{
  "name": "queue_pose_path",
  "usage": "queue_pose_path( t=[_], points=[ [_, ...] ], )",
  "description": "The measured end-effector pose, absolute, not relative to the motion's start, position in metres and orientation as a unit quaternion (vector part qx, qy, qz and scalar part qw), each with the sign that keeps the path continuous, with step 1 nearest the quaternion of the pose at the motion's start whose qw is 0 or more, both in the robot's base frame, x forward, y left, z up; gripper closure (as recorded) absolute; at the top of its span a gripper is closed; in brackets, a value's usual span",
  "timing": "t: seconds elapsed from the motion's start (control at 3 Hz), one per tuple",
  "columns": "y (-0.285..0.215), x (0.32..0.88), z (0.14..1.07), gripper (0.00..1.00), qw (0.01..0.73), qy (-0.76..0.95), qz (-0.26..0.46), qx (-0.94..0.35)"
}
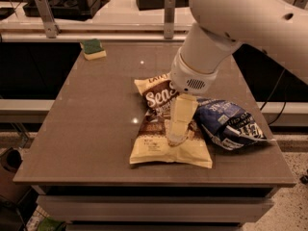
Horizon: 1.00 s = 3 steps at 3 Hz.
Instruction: Move brown chip bag near sponge
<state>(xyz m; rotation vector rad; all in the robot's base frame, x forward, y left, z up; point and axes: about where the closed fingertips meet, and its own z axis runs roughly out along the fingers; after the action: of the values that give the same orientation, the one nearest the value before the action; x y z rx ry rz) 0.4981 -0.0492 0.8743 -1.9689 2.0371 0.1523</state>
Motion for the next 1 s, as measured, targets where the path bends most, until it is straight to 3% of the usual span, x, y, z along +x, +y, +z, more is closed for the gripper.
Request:
queue_pose_path(
  t=[0.33, 1.0],
  points=[
    [-0.0357, 0.4962, 0.8551, 0.00, 0.149, 0.705, 0.069, -0.690],
    [-0.0350, 0.4948, 0.8560, 0.41, 0.149, 0.704, 0.067, -0.691]
  ],
)
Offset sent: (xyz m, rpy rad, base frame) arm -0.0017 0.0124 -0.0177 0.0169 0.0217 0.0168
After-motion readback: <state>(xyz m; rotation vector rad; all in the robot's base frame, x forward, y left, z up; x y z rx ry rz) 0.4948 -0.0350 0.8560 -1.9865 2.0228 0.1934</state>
